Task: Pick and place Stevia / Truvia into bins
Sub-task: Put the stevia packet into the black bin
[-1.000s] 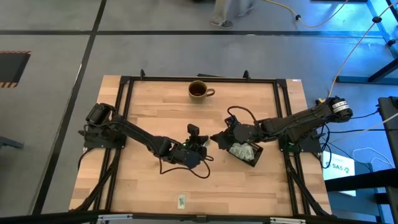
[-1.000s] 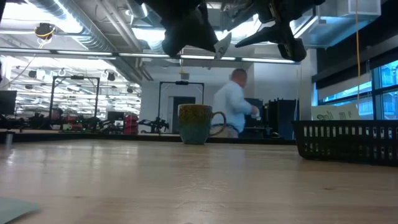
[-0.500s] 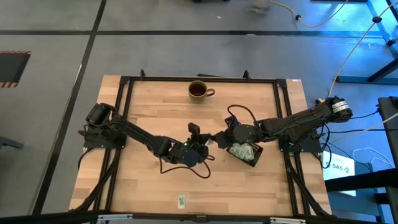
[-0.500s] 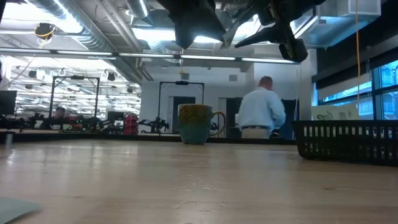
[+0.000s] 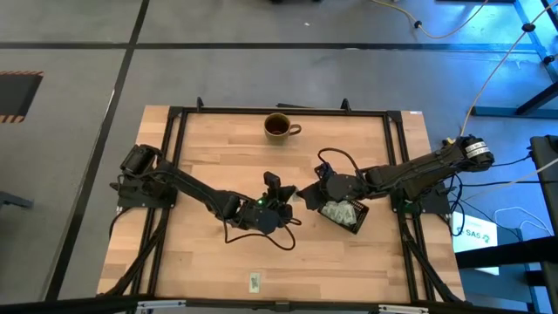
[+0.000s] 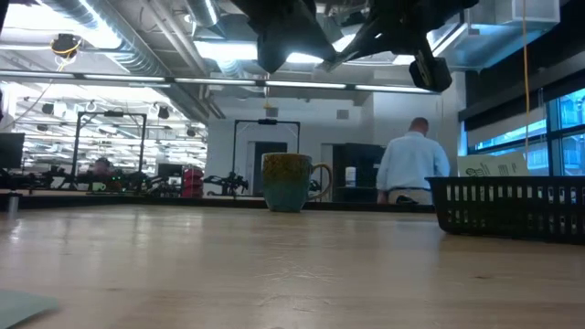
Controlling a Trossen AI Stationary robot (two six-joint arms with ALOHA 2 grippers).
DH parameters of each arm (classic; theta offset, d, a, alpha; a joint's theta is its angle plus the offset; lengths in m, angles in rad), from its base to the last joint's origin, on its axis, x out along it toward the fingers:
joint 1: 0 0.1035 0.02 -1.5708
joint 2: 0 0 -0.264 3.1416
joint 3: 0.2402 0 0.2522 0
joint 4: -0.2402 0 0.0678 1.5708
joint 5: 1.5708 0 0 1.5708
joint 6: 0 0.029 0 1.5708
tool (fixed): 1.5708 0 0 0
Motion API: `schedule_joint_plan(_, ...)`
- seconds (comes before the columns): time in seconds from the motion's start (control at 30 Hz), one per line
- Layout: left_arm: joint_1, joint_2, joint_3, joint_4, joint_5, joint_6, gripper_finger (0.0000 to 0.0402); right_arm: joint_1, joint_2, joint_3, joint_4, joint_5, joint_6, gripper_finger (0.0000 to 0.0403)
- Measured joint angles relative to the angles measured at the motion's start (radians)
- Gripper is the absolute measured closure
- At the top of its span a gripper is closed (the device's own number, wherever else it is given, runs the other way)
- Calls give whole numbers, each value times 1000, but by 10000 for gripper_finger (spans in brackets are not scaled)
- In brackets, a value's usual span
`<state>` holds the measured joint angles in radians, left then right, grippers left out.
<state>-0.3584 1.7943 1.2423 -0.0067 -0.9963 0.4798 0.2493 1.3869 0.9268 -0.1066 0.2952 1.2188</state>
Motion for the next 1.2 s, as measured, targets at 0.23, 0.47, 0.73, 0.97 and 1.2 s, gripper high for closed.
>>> schedule_joint_plan(0.23, -5, 0, 0, -2, 49, -40, 338, 0, -1, 0, -31, -41, 2, 400)
schedule_joint_plan(0.47, 0, -54, 0, -178, 175, -265, 303, 2, -51, 0, -215, -117, 9, 401)
schedule_joint_plan(0.73, 35, -104, 0, -372, 559, -485, 313, 13, -105, 0, -509, -361, 11, 401)
schedule_joint_plan(0.97, 35, -103, 0, -362, 633, -497, 325, 30, -96, -2, -663, -399, 34, 401)
schedule_joint_plan(1.2, 35, -103, 0, -356, 677, -522, 333, 30, -78, -2, -673, -339, 34, 401)
